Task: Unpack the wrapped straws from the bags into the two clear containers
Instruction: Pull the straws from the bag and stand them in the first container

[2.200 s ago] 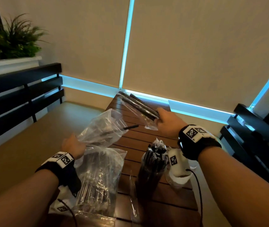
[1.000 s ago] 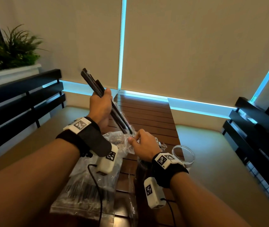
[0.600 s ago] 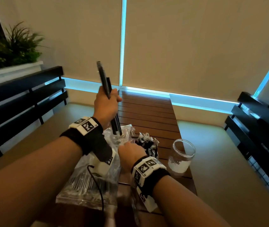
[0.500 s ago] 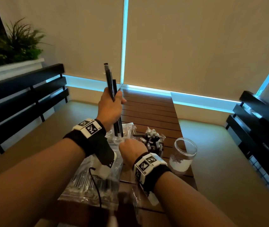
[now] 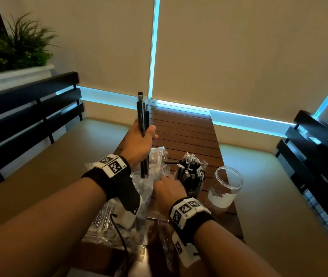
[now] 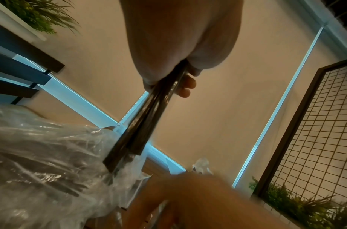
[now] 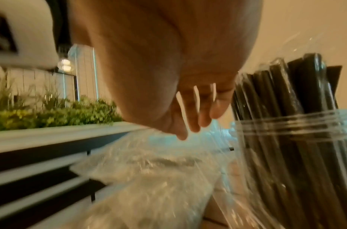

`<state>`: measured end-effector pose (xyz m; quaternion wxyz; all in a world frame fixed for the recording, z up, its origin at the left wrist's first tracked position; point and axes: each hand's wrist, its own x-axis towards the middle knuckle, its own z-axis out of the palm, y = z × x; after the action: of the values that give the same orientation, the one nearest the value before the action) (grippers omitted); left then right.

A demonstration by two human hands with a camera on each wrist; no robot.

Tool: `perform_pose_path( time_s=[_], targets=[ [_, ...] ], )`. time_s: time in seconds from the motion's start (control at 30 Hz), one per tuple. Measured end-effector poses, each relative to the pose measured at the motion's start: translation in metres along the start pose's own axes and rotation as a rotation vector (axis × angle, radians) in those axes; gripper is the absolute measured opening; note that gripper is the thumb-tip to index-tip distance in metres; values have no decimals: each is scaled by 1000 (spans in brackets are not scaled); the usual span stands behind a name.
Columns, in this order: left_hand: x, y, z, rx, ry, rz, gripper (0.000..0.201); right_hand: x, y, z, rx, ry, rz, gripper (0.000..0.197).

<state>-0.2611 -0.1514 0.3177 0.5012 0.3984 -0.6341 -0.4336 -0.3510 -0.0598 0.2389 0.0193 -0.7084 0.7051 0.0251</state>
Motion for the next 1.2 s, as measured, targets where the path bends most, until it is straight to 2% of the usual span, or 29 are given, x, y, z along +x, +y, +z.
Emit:
perform_pose_path(
  time_s=[0.1,0.17,0.23,0.3,0.33,0.4,0.5,0.57,0.63,0.7,0.77,0.83,0.87,0.93,1.0,1.07,1.13,1.2],
  targets=[
    [-4,-3,3,51,-17,38,23,-3,4,-40,314,401,101,5],
    [-4,-5,4,125,-29,82,12,-2,10,-72,517,654,169,13],
    [-6,-6,6,235,-37,139,17,-3,16,-107,718,903,134,14],
    [-11,-4,11,323,-70,187,23,-4,21,-142,815,1050,61,13],
    [-14,-3,14,344,-105,201,24,-3,24,-157,826,1075,25,19],
    [-22,3,23,346,-163,216,25,0,27,-176,797,1018,-42,34],
    [-29,13,34,292,-168,192,25,7,23,-174,529,673,-66,53],
    [-32,17,39,247,-181,140,33,8,19,-162,456,567,-60,55],
    [-35,16,41,190,-175,119,44,7,19,-156,583,582,-107,54],
    [-29,18,41,240,-120,157,32,6,25,-149,802,635,-141,50],
    [-16,23,40,134,-81,162,17,6,37,-135,1069,637,-118,60],
    [-3,39,34,15,-64,176,32,6,50,-112,1298,450,-95,70],
    [1,49,31,-29,-62,187,36,5,56,-102,1320,339,-81,70],
    [8,68,26,-72,-73,212,38,5,62,-90,1249,145,-35,77],
    [9,78,28,-98,-96,227,35,7,61,-83,1142,10,-7,86],
    [7,80,34,-139,-126,214,31,10,59,-78,961,2,39,77],
    [2,79,40,-160,-174,206,33,14,58,-76,834,37,94,54],
    [-4,77,45,-159,-220,221,36,15,58,-77,836,51,131,30]
  ],
)
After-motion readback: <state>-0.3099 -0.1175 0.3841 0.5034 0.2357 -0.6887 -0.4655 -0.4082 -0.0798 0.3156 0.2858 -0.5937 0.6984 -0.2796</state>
